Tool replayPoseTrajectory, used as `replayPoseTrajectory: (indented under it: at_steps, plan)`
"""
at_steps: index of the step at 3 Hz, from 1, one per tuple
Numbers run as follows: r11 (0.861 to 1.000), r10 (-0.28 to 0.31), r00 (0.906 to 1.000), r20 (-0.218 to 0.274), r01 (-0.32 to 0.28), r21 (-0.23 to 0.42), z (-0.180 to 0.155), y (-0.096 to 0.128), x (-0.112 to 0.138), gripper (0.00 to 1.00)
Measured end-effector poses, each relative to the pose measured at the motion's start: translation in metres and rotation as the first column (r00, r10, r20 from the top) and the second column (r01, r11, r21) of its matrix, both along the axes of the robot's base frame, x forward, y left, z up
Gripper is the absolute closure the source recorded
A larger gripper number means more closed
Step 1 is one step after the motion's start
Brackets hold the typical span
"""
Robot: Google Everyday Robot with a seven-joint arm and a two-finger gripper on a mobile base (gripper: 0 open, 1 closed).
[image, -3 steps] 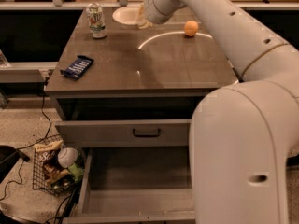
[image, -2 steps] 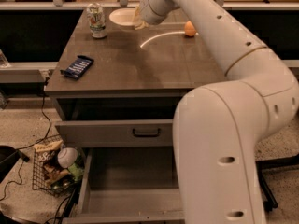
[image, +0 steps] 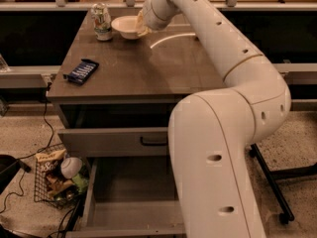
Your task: Move paper bowl near 7up can
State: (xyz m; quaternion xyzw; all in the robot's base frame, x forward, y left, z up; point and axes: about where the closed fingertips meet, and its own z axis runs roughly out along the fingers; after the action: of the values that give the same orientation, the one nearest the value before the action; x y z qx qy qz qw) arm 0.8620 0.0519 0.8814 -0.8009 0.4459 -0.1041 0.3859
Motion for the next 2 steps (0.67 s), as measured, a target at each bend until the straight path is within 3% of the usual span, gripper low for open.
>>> replayPoseTrajectory:
  at_steps: [1, 2]
  plan:
    - [1.000, 0.008, 0.9993, -0.036, -0.007, 0.023, -0.0160, 0.0078, 0.0023, 0.99]
    - [1.000, 0.011, 0.9992, -0.039, -0.010, 0.020, -0.0187, 0.0102, 0.0023, 0.77]
